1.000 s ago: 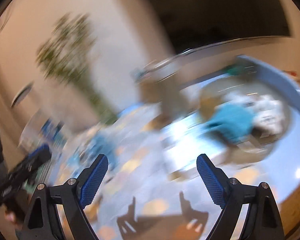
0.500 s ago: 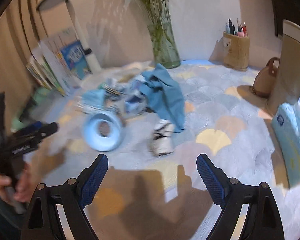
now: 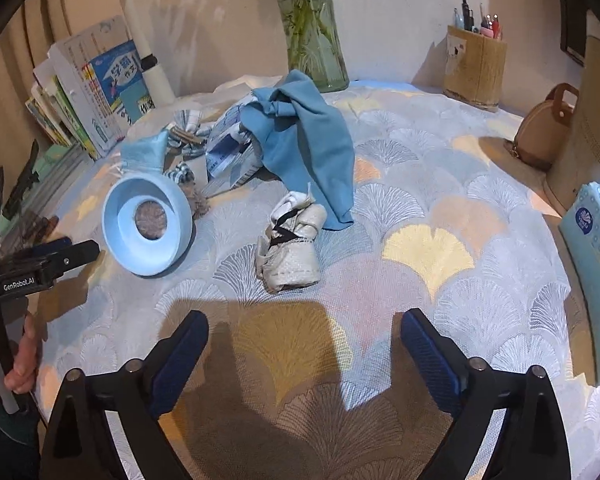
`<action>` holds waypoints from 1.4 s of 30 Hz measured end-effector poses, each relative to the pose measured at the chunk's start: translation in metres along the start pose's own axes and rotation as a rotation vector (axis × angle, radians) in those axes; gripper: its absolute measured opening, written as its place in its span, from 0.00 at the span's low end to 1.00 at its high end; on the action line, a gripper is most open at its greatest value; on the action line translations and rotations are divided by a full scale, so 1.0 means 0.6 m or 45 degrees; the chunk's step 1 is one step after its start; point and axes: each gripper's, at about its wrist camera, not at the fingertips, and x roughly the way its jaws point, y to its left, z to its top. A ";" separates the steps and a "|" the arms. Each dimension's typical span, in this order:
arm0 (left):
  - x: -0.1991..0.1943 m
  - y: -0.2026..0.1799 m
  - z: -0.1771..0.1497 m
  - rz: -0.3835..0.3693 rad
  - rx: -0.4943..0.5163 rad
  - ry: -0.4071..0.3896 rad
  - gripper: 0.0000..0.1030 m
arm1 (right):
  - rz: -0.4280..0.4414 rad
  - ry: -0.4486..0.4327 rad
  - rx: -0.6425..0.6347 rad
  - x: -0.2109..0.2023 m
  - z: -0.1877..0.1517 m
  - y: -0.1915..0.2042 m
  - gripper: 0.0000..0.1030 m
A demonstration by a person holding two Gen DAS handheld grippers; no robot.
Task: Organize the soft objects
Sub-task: 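Lower the left gripper onto the light-blue tape roll and grasp its rim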
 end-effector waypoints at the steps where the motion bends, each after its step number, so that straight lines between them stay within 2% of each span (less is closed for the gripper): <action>1: 0.002 -0.008 0.000 0.035 0.030 0.006 0.99 | -0.013 0.004 -0.011 0.000 -0.001 0.004 0.96; 6: 0.000 -0.003 -0.001 0.014 0.016 0.005 0.99 | -0.045 0.020 -0.044 0.005 -0.001 0.014 0.98; 11: -0.004 -0.007 0.000 0.040 0.022 0.006 0.99 | -0.028 0.017 -0.034 0.004 0.001 0.011 0.99; 13: -0.020 -0.011 0.002 0.030 0.026 -0.033 0.97 | -0.031 0.022 -0.042 0.004 0.000 0.012 1.00; 17: -0.089 -0.049 0.010 -0.245 -0.007 -0.167 0.97 | -0.078 0.045 -0.095 0.008 -0.001 0.024 1.00; 19: -0.103 -0.076 0.025 -0.279 -0.007 -0.186 0.98 | -0.093 0.049 -0.105 0.009 -0.002 0.026 1.00; 22: -0.084 -0.129 0.049 -0.222 -0.007 -0.143 0.98 | -0.072 0.040 -0.086 0.007 -0.002 0.021 1.00; 25: -0.043 -0.178 0.051 -0.150 0.069 -0.103 0.98 | 0.007 0.011 -0.050 -0.002 -0.004 0.009 1.00; 28: -0.017 -0.221 0.040 0.005 0.211 -0.135 0.98 | 0.073 -0.011 0.018 -0.009 -0.004 -0.009 1.00; 30: -0.002 -0.231 0.039 0.102 0.236 -0.173 0.98 | 0.088 -0.019 0.059 -0.010 -0.004 -0.017 1.00; 32: 0.009 -0.220 0.042 0.137 0.199 -0.132 0.95 | 0.067 -0.012 0.041 -0.009 -0.006 -0.011 1.00; 34: 0.003 -0.194 0.042 0.003 0.127 -0.113 0.78 | 0.044 -0.007 0.010 -0.008 -0.008 -0.001 1.00; 36: -0.019 -0.165 0.035 -0.116 0.076 -0.139 0.73 | 0.034 -0.004 -0.014 -0.007 -0.010 0.005 1.00; 39: -0.061 -0.126 0.017 -0.087 0.071 -0.287 0.76 | 0.040 -0.006 -0.024 -0.007 -0.011 0.004 1.00; 42: -0.077 -0.066 0.015 -0.158 -0.027 -0.318 0.76 | 0.050 -0.012 -0.008 -0.008 -0.012 -0.002 1.00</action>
